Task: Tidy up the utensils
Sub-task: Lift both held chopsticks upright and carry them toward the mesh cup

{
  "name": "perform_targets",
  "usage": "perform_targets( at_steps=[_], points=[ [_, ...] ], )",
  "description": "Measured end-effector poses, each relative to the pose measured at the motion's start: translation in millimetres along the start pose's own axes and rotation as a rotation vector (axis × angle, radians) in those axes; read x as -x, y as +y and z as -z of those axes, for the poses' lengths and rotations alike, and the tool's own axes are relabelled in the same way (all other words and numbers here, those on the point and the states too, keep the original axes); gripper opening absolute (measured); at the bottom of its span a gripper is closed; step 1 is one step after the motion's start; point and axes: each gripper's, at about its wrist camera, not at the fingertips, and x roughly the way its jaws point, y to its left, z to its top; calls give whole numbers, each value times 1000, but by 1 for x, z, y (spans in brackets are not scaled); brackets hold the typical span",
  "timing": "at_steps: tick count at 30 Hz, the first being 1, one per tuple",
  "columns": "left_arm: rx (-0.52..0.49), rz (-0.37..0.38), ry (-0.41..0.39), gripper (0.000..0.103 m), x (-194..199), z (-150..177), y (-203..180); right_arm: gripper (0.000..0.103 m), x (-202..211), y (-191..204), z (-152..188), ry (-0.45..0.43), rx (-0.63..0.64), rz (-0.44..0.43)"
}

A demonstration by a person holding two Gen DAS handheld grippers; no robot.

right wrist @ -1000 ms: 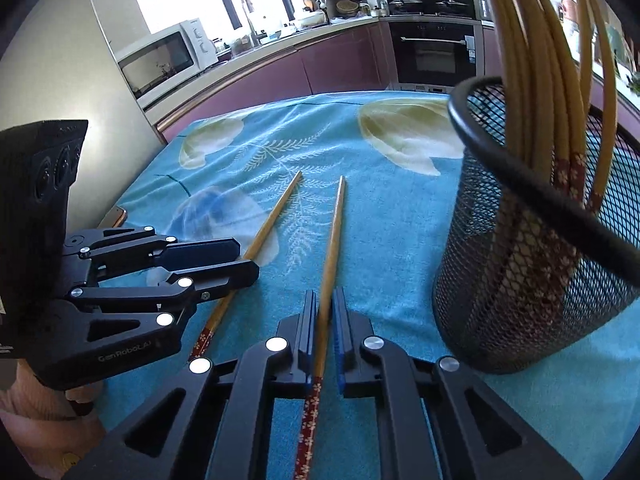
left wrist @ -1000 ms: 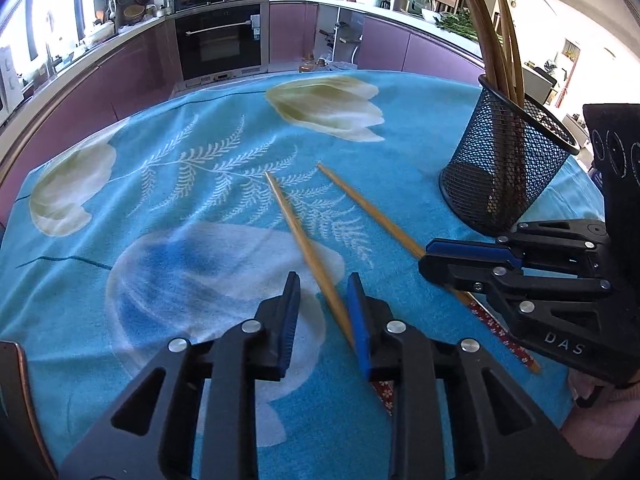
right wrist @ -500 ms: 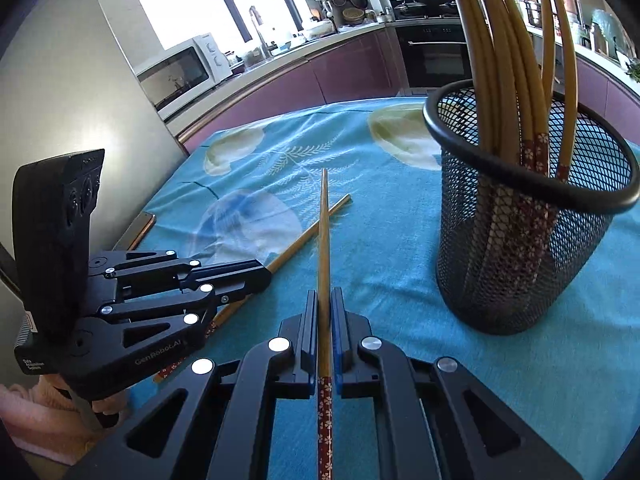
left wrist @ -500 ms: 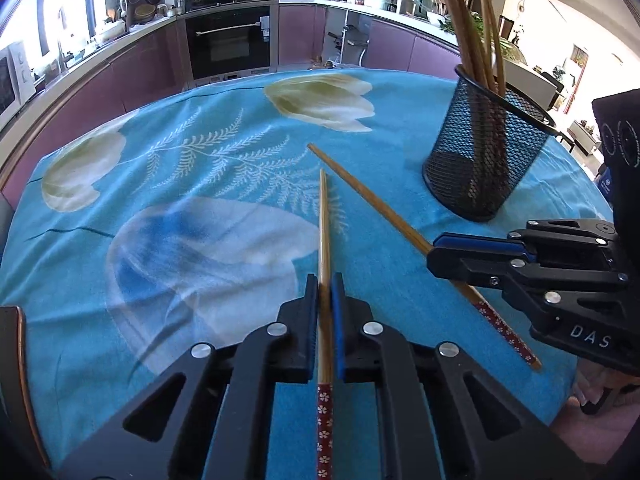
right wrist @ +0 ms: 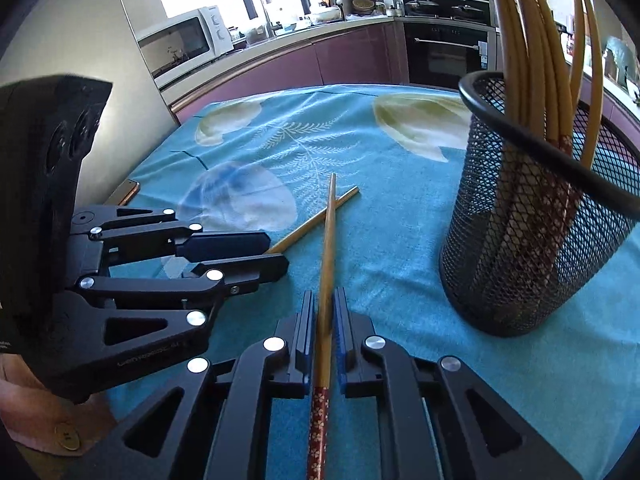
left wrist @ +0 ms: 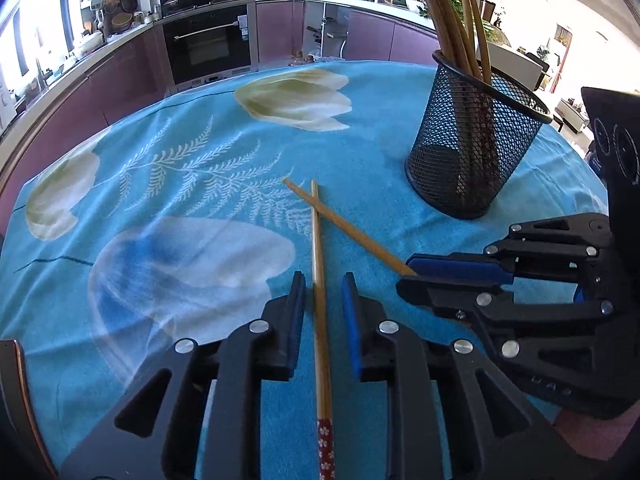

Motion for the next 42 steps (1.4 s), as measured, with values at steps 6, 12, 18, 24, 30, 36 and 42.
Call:
perform_targets(
  at_steps=[6,12,18,24,30,36,42],
  points=[
    [32,-3,-4,7,0,-3,1,6,4,-8,0,-15,-36,-15],
    [49,0,-26,7,10,-2,3,6,22,-11,-1,-69,-53,-50],
    [59,20,-66,7,27,-5,4,6,39,-14,-4,-115,-68,-84],
    [62,51,-106,7,45,-7,2,6,51,-14,-6,-155,-77,-107],
    [69,85,-127,7,56,-9,0,6,62,-14,-5,-183,-82,-122],
    [67,99,-143,7,62,-10,-3,6,71,-18,-1,-200,-84,-134],
    [60,116,-165,7,70,-13,-6,6,79,-22,-2,-222,-86,-136]
  ],
)
